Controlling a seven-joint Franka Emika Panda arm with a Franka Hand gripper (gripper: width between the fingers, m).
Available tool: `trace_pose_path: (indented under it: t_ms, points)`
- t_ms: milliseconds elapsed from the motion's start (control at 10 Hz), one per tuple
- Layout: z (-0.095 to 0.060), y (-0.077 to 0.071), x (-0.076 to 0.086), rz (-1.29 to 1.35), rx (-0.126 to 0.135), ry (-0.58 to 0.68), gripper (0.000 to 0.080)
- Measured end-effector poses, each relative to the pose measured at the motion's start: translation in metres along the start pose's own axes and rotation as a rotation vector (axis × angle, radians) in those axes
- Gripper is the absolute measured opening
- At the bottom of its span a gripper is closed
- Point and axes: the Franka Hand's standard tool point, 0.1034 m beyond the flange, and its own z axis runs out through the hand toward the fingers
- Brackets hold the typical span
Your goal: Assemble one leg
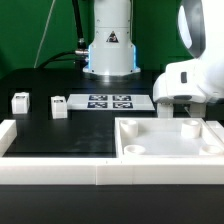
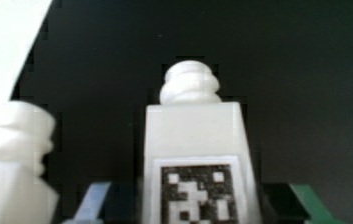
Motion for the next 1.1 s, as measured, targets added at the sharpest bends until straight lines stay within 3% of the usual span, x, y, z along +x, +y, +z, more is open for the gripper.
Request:
trace_pose_path:
  t_ms: [300, 400, 600, 900, 1000, 1100]
  points:
    - [-0.052, 0.005, -0.041, 0.022, -0.008, 0.016, 0.0288]
    - [-0.062, 0.005, -0.048, 0.020, -0.009, 0.042, 0.0288]
    - [-0.059, 0.004, -0.041, 0.018, -0.007, 0.076, 0.0288]
    - [-0.068, 0.003, -0.033, -0.002, 0.016, 0.380, 0.0288]
    - [-0.070, 0.016, -0.025, -0.042, 0.009, 0.436, 0.0288]
    - [-0.091, 0.032, -0.022, -0.053, -0.009, 0.557, 0.0288]
